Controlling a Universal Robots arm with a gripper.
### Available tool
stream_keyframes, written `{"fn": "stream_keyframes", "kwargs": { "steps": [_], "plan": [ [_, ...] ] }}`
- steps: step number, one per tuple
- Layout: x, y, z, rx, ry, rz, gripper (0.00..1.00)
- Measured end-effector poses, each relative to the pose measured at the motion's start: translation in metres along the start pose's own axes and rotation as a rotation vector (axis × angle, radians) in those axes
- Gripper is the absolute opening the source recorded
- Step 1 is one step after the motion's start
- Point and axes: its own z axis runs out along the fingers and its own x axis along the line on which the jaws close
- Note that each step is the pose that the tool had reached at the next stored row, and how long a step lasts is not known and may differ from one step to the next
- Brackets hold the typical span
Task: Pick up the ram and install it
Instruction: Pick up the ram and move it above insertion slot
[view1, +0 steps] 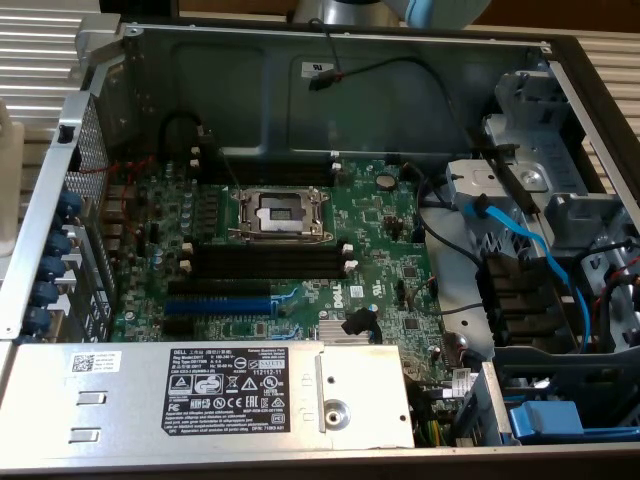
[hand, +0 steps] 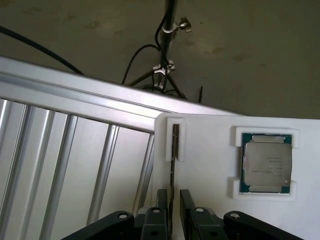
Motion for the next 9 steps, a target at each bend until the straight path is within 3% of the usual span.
{"fn": "stream_keyframes", "kwargs": {
  "steps": [9],
  "plan": [
    [0.0003,-0.0004,0.0002,-0.0012,-0.0004,0.0,0.24]
  ]
}}
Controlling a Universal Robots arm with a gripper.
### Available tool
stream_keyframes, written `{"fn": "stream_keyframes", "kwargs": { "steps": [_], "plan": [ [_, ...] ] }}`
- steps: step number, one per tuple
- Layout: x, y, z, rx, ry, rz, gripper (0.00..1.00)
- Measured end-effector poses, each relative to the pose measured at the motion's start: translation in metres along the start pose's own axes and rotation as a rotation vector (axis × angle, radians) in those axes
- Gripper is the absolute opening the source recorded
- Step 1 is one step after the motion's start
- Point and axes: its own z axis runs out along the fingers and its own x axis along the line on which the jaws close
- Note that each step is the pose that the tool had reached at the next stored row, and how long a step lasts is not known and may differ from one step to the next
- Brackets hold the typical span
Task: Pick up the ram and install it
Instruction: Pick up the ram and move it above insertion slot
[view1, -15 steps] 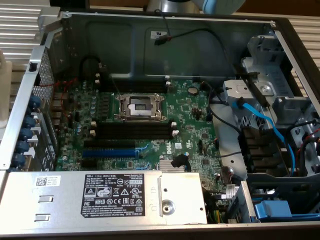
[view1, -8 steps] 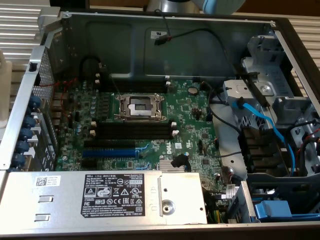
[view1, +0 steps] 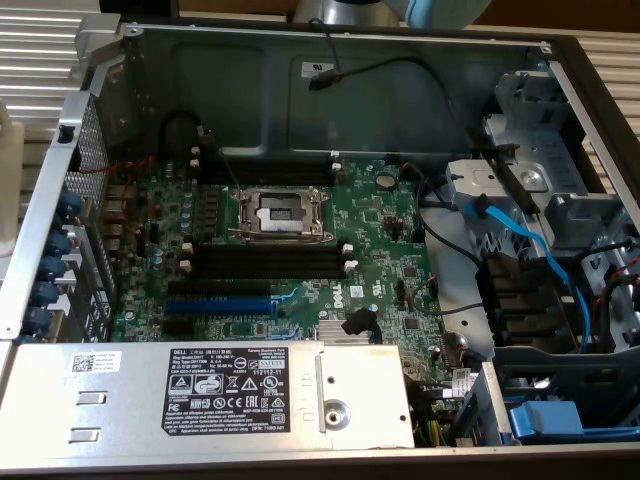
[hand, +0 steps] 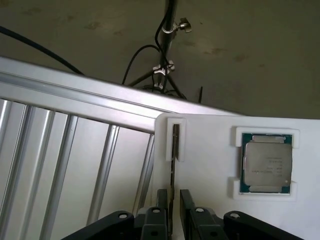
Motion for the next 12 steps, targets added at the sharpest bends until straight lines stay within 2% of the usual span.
{"fn": "stream_keyframes", "kwargs": {
  "steps": [8,10,11,12],
  "plan": [
    [0.0,-0.0001,0.0003,-0.0002,0.0,0.0,0.24],
    [0.0,-0.0001,0.0003,-0.0002,0.0,0.0,0.22],
    [-0.0001,-0.0001,0.0004,-0.0002,0.0001,0.0,0.15],
    [-0.0001,-0.0001,0.0004,-0.0002,0.0001,0.0,0.15]
  ]
}}
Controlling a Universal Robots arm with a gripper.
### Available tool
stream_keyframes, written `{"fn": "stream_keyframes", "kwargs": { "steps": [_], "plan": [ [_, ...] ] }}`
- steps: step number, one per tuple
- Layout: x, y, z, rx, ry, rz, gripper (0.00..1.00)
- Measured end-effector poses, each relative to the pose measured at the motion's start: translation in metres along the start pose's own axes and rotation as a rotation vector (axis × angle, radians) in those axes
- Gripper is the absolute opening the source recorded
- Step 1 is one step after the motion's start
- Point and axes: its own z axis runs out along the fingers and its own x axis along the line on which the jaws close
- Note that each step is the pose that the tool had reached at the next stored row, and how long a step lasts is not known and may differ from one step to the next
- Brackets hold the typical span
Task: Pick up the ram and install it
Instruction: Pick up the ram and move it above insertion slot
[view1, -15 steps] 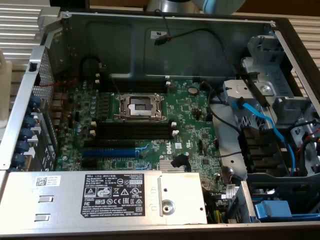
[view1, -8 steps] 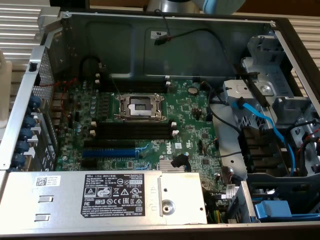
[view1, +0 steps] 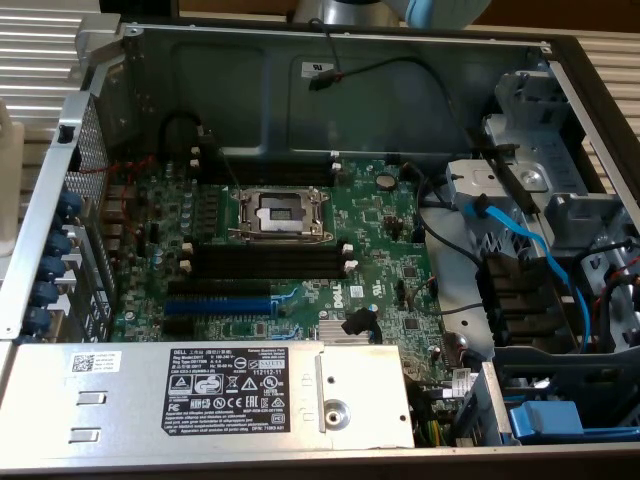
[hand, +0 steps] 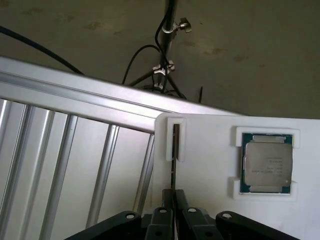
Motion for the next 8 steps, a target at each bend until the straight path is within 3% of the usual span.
{"fn": "stream_keyframes", "kwargs": {
  "steps": [8],
  "plan": [
    [0.0017,0.0004,0.0,0.0,-0.0002,0.0,0.15]
  ]
}}
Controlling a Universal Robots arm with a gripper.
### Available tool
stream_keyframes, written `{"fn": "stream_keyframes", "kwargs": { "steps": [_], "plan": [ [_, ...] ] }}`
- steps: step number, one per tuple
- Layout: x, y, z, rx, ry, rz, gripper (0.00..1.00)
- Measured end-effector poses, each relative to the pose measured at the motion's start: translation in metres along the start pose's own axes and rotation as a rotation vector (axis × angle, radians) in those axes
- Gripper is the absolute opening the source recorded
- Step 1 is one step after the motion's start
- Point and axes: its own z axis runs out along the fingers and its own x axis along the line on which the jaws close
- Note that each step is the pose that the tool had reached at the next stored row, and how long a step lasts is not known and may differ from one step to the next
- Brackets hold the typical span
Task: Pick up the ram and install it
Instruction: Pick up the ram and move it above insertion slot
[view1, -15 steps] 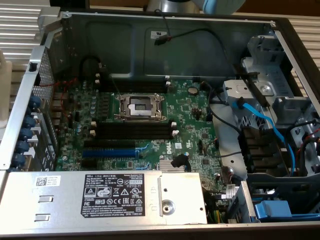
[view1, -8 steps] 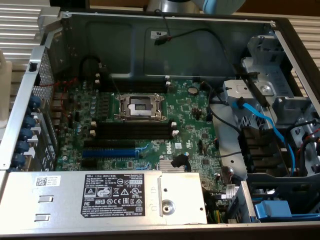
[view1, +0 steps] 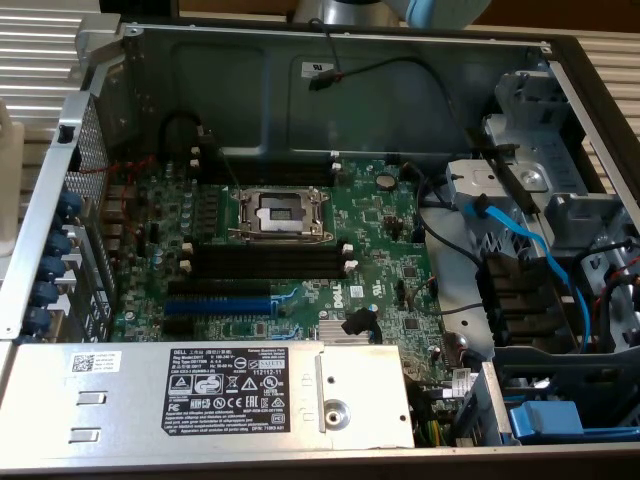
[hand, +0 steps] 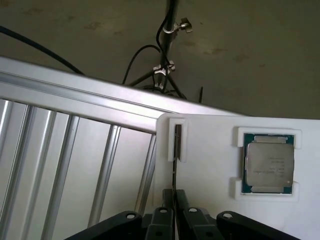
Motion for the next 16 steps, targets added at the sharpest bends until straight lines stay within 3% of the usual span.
{"fn": "stream_keyframes", "kwargs": {
  "steps": [16],
  "plan": [
    [0.0001,0.0,0.0013,0.0,0.0,0.0,0.12]
  ]
}}
